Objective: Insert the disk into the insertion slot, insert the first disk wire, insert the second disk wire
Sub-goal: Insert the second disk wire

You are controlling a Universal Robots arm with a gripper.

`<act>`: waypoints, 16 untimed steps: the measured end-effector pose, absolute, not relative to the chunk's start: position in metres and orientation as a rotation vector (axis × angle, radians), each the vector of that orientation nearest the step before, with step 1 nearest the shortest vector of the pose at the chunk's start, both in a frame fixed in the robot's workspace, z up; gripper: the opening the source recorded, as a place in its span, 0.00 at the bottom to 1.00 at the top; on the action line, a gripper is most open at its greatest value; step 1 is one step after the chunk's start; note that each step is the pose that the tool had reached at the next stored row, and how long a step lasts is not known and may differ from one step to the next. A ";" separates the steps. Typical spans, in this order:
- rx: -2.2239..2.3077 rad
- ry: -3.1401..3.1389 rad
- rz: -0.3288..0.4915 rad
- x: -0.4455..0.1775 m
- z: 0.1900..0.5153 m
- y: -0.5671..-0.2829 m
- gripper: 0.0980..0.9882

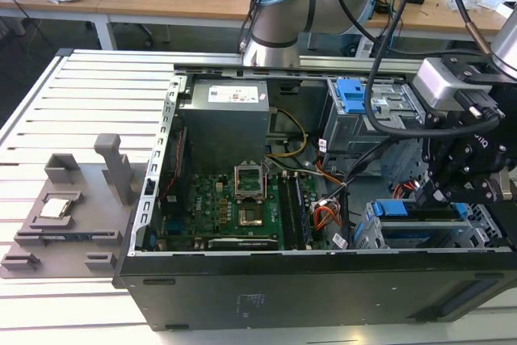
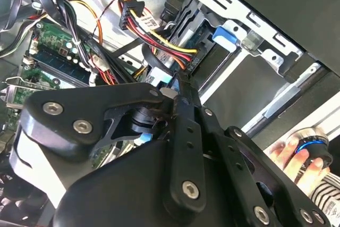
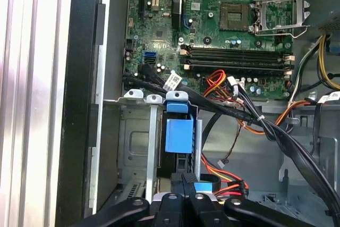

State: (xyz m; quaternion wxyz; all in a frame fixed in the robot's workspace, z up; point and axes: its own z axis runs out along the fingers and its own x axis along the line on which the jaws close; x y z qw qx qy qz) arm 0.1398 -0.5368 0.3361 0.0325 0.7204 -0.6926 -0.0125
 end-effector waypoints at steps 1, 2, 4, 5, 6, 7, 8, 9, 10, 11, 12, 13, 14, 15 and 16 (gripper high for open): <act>2.218 -2.132 -0.038 0.140 0.336 -0.537 0.02; 2.218 -2.132 -0.039 0.140 0.336 -0.537 0.08; 2.220 -2.134 -0.042 0.140 0.344 -0.537 0.08; 2.218 -2.132 -0.039 0.140 0.352 -0.537 0.08; 2.218 -2.132 -0.039 0.140 0.356 -0.536 0.08; 2.218 -2.132 -0.039 0.140 0.361 -0.536 0.08; 2.218 -2.132 -0.039 0.140 0.364 -0.535 0.08; 2.217 -2.132 -0.037 0.140 0.370 -0.533 0.08; 2.217 -2.131 -0.037 0.140 0.374 -0.531 0.00; 2.216 -2.131 -0.036 0.140 0.378 -0.530 0.00; 2.216 -2.131 -0.036 0.140 0.381 -0.529 0.00; 2.216 -2.131 -0.036 0.140 0.384 -0.529 0.00; 2.216 -2.131 -0.036 0.140 0.384 -0.529 0.00; 2.216 -2.131 -0.036 0.140 0.384 -0.529 0.00; 2.216 -2.131 -0.036 0.140 0.384 -0.529 0.00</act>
